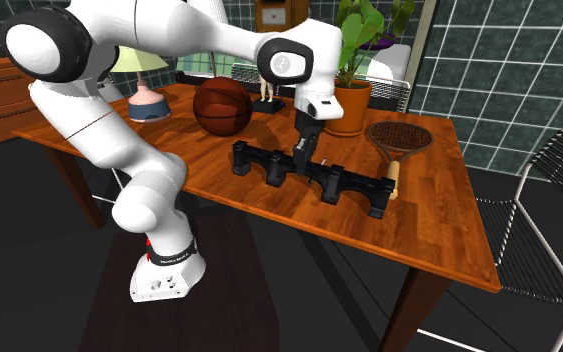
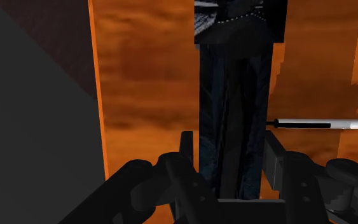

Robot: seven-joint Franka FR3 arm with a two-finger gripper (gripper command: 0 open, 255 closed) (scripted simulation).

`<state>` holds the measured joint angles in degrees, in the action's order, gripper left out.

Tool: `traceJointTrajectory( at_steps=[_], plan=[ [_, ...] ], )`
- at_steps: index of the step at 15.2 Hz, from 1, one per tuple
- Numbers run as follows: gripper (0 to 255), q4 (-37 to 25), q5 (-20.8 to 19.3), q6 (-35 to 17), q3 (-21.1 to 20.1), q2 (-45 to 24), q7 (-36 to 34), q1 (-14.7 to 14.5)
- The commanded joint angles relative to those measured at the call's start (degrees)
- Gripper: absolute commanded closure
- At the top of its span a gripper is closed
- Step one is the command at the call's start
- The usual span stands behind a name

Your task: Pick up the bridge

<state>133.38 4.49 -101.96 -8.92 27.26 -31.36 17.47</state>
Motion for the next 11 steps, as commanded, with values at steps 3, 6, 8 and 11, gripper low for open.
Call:
traceJointTrajectory(
  at_steps=[3, 6, 8, 11],
  plan=[
    [255, -2.87, -0.1, 3.21, 0.19, 0.4, -0.02, 0.05],
    [255, -5.18, -0.2, 5.52, 0.31, 0.4, -0.06, 0.1],
    [255, -6.78, -0.26, 7.05, 0.38, 0.33, -0.08, 0.13],
    [255, -9.24, -0.35, 9.32, 0.48, 0.14, -0.13, 0.19]
  ],
)
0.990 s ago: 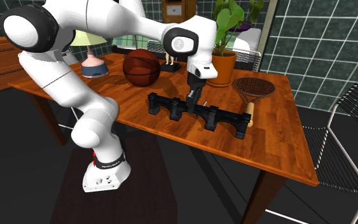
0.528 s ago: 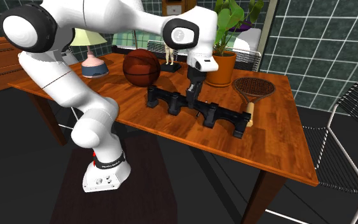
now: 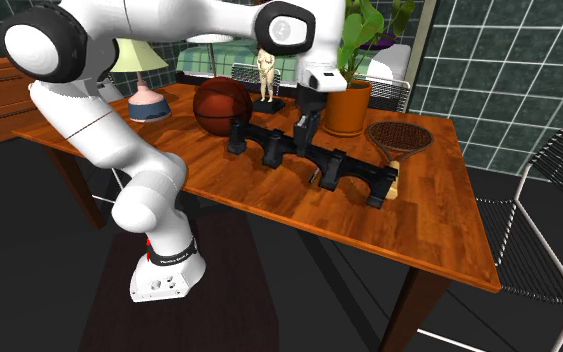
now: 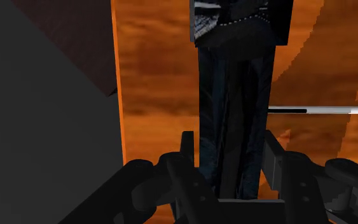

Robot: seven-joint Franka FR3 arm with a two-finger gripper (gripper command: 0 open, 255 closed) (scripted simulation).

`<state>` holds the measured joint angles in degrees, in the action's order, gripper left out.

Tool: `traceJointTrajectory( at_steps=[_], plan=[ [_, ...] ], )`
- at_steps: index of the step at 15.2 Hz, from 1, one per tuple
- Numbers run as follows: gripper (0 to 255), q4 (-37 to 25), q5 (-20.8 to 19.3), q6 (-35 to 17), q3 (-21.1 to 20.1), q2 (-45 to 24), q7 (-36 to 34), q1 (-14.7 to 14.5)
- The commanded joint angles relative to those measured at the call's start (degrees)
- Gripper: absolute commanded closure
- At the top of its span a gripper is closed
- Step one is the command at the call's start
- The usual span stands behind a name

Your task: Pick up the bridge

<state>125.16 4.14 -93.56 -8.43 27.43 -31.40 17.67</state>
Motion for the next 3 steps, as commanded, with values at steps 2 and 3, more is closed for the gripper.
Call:
traceJointTrajectory(
  at_steps=[2, 3],
  plan=[
    [255, -1.99, -0.03, 1.79, 0.02, -0.13, -0.12, 0.01],
    [255, -2.0, -0.03, 1.79, 0.02, -0.14, -0.12, 0.01]
  ],
)
